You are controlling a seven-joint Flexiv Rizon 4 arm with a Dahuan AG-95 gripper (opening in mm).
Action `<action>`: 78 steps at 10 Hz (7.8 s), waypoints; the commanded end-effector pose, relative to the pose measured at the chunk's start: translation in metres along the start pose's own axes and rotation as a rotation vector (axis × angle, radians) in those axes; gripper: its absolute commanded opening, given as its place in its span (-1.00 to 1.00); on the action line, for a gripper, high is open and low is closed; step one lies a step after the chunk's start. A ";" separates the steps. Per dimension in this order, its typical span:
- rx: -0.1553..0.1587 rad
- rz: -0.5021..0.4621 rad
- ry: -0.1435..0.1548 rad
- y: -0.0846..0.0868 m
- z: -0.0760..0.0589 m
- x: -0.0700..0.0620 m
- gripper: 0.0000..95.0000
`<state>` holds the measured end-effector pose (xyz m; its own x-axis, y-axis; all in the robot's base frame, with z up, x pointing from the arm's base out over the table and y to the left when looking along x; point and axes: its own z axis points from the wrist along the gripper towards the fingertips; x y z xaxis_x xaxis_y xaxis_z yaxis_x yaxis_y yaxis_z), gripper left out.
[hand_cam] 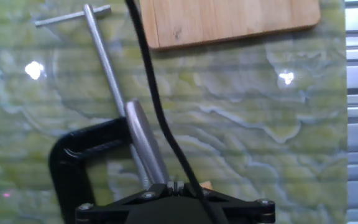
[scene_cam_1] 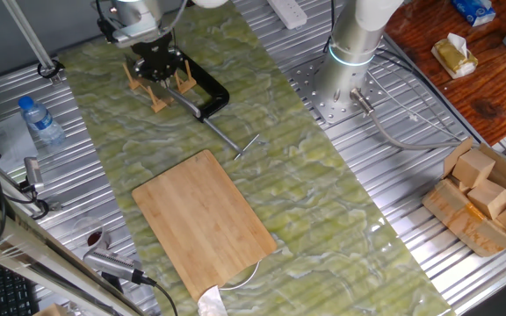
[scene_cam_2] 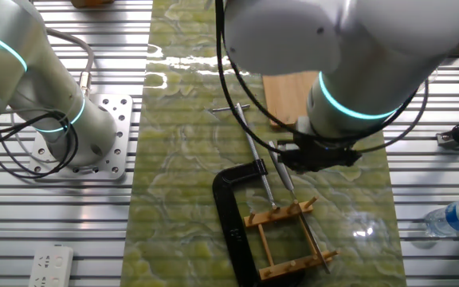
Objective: Put the knife on the cutting board
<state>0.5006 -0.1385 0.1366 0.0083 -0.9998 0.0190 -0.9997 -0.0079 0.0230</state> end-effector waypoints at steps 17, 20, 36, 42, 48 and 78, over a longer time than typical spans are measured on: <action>0.019 0.007 0.083 0.001 0.001 0.007 -0.60; 0.041 -0.076 0.097 0.001 0.001 0.007 -0.60; 0.070 -0.199 0.041 -0.006 0.034 0.029 -0.60; 0.063 -0.205 0.039 -0.002 0.027 0.028 -0.60; 0.076 -0.206 0.040 -0.001 0.040 0.032 -0.60; 0.054 -0.152 0.030 -0.003 0.036 0.024 -1.00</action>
<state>0.5031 -0.1634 0.1012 0.1605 -0.9855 0.0545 -0.9863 -0.1623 -0.0302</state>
